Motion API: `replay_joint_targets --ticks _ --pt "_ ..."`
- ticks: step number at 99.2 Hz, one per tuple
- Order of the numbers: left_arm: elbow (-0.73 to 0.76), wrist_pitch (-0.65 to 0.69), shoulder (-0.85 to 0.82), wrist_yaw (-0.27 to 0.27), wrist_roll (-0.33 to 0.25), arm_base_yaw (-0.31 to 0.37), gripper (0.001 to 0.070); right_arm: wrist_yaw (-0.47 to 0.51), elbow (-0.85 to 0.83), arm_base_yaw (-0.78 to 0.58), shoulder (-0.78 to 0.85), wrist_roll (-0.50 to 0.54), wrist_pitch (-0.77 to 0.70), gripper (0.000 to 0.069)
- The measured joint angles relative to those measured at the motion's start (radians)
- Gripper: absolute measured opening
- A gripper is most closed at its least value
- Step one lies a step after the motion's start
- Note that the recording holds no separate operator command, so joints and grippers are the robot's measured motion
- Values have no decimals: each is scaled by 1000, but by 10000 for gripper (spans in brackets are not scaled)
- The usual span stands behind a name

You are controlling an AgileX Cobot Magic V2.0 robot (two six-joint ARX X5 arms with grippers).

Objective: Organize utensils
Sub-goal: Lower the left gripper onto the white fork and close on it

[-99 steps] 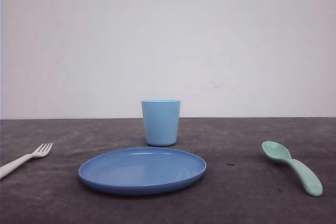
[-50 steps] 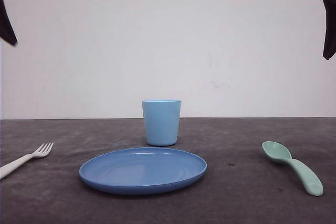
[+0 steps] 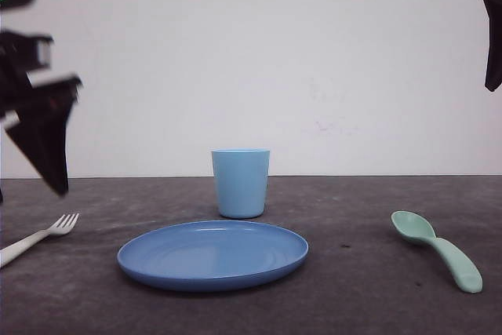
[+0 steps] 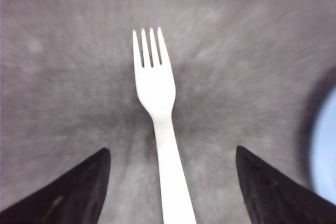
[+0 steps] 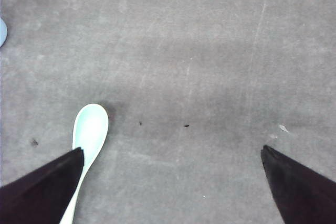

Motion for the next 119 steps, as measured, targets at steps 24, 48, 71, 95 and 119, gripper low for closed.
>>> replay_joint_targets --ticks 24,48,71,95,119 --pt "0 53 90 -32 -11 -42 459 0 0 0 0 0 -23 680" --pt "0 69 113 -95 -11 -58 392 0 0 0 0 0 -23 680" --pt "0 82 113 -98 -11 -58 387 0 0 0 0 0 -23 680" --pt "0 81 113 -111 -11 -58 359 0 0 0 0 0 -23 680" --pt "0 78 121 -117 -11 -58 278 0 0 0 0 0 -23 680"
